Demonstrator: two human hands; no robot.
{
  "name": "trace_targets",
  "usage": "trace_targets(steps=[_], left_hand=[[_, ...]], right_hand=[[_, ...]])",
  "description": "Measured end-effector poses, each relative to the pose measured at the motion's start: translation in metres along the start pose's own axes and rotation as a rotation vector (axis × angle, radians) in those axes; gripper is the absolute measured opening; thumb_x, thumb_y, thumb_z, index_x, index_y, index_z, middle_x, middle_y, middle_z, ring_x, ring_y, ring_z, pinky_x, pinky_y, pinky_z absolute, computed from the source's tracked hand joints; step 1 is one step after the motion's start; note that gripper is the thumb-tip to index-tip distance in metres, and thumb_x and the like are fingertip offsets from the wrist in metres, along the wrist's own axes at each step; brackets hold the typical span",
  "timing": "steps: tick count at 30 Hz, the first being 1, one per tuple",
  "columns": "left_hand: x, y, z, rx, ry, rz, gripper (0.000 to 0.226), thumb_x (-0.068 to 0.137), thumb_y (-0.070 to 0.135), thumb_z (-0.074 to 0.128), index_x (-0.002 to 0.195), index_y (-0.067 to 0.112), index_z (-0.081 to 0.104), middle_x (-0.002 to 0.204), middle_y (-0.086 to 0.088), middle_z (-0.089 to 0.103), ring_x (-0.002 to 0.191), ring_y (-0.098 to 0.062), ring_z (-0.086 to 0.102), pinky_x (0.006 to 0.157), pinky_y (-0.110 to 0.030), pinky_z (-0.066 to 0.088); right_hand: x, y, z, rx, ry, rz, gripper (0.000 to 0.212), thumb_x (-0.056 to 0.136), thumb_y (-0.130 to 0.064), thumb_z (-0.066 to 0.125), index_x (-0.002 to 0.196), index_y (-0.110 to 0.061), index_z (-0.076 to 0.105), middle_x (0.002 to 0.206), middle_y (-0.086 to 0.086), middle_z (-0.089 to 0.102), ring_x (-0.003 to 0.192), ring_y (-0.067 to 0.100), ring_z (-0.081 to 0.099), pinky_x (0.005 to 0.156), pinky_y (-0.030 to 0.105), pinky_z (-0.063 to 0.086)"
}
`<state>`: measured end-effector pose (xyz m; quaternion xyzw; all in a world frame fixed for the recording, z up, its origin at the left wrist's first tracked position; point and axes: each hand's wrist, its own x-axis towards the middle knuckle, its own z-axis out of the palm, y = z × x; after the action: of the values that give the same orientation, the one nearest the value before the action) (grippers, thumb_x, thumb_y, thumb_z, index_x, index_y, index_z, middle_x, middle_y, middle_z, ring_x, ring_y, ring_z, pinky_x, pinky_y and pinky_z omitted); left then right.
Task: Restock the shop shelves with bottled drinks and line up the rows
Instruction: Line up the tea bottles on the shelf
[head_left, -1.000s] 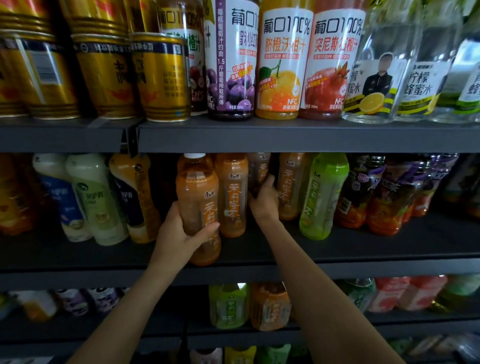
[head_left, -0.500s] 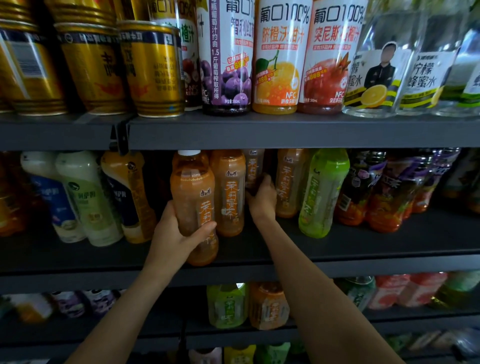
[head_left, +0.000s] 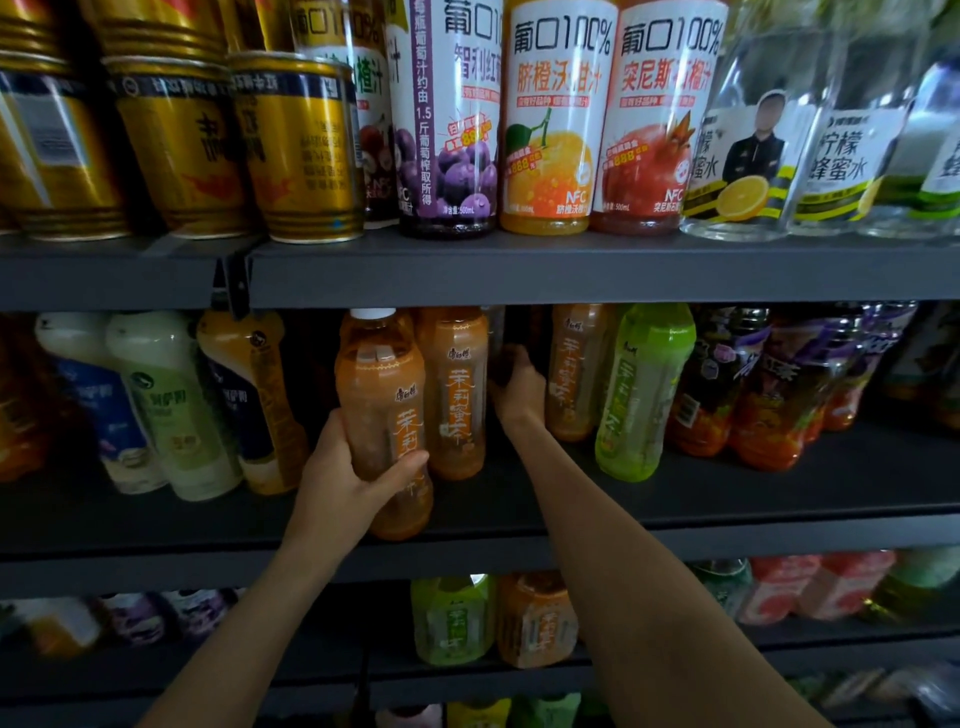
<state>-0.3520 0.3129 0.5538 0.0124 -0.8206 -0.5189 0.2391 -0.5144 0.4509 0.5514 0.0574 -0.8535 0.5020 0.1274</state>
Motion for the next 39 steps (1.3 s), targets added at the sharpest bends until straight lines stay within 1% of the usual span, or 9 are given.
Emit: trace_targets(steps=[5, 12, 16, 20, 25, 30, 34, 37, 39], left_hand=[[-0.001, 0.003, 0.001, -0.022, 0.018, -0.016, 0.059, 0.072, 0.026, 0.073, 0.120, 0.030, 0.038, 0.103, 0.022, 0.052, 0.092, 0.010, 0.049, 0.073, -0.009, 0.038], [-0.003, 0.005, 0.000, -0.014, 0.018, -0.023, 0.058, 0.073, 0.024, 0.073, 0.119, 0.030, 0.038, 0.102, 0.023, 0.051, 0.090, 0.012, 0.049, 0.071, -0.008, 0.037], [-0.004, 0.006, 0.000, -0.019, 0.017, -0.025, 0.059, 0.074, 0.023, 0.073, 0.121, 0.029, 0.038, 0.105, 0.019, 0.052, 0.092, 0.011, 0.049, 0.072, -0.008, 0.037], [-0.003, 0.004, 0.001, -0.020, 0.021, -0.017, 0.059, 0.075, 0.023, 0.073, 0.123, 0.028, 0.039, 0.110, 0.014, 0.053, 0.095, 0.005, 0.051, 0.074, -0.009, 0.037], [-0.003, 0.002, 0.001, -0.034, 0.014, -0.002, 0.058, 0.072, 0.026, 0.072, 0.120, 0.031, 0.038, 0.105, 0.023, 0.051, 0.094, 0.012, 0.048, 0.075, -0.009, 0.037], [-0.003, 0.001, 0.002, -0.058, 0.011, -0.002, 0.059, 0.072, 0.026, 0.072, 0.120, 0.031, 0.038, 0.107, 0.023, 0.051, 0.096, 0.011, 0.050, 0.076, -0.008, 0.037], [-0.003, 0.002, 0.001, -0.059, 0.008, -0.002, 0.058, 0.074, 0.024, 0.072, 0.119, 0.033, 0.037, 0.106, 0.024, 0.051, 0.095, 0.012, 0.050, 0.074, -0.007, 0.037], [-0.003, 0.001, 0.001, -0.050, 0.010, -0.002, 0.058, 0.075, 0.023, 0.072, 0.119, 0.033, 0.036, 0.104, 0.024, 0.050, 0.094, 0.012, 0.049, 0.074, -0.007, 0.037], [-0.003, 0.000, 0.002, -0.046, 0.011, -0.002, 0.058, 0.075, 0.024, 0.072, 0.119, 0.033, 0.036, 0.105, 0.025, 0.050, 0.094, 0.012, 0.049, 0.075, -0.007, 0.037]], right_hand=[[0.005, 0.003, -0.004, 0.022, -0.046, -0.013, 0.042, 0.088, -0.009, 0.058, 0.128, -0.011, 0.046, 0.127, 0.010, 0.058, 0.120, 0.023, 0.052, 0.101, 0.034, 0.041], [0.006, 0.000, 0.004, 0.028, -0.008, 0.022, 0.037, 0.089, -0.007, 0.055, 0.125, -0.009, 0.047, 0.125, 0.012, 0.057, 0.119, 0.024, 0.054, 0.101, 0.035, 0.044], [0.004, -0.001, 0.006, 0.084, -0.079, 0.062, 0.047, 0.092, -0.011, 0.052, 0.136, -0.012, 0.036, 0.133, 0.013, 0.051, 0.125, 0.028, 0.048, 0.104, 0.041, 0.040], [0.006, 0.002, 0.009, 0.104, -0.068, 0.073, 0.039, 0.092, -0.009, 0.051, 0.130, -0.011, 0.044, 0.129, 0.012, 0.054, 0.123, 0.026, 0.050, 0.104, 0.039, 0.041], [0.005, 0.009, 0.015, -0.095, 0.108, 0.109, 0.030, 0.094, -0.006, 0.045, 0.125, -0.008, 0.046, 0.124, 0.013, 0.055, 0.115, 0.025, 0.054, 0.100, 0.035, 0.044], [0.009, 0.010, 0.012, -0.383, 0.101, 0.125, 0.036, 0.097, -0.010, 0.039, 0.132, -0.004, 0.035, 0.134, 0.018, 0.045, 0.124, 0.028, 0.047, 0.107, 0.035, 0.035], [0.010, 0.009, 0.011, -0.378, 0.065, 0.144, 0.043, 0.097, -0.015, 0.041, 0.137, -0.005, 0.029, 0.140, 0.019, 0.039, 0.130, 0.030, 0.041, 0.111, 0.038, 0.031], [0.008, 0.010, 0.011, -0.184, 0.036, 0.123, 0.056, 0.090, -0.017, 0.055, 0.138, -0.007, 0.027, 0.138, 0.018, 0.043, 0.127, 0.031, 0.045, 0.107, 0.043, 0.037], [0.009, 0.007, 0.012, -0.181, 0.053, 0.135, 0.053, 0.090, -0.018, 0.057, 0.135, -0.006, 0.031, 0.136, 0.018, 0.046, 0.126, 0.031, 0.047, 0.106, 0.043, 0.039]])
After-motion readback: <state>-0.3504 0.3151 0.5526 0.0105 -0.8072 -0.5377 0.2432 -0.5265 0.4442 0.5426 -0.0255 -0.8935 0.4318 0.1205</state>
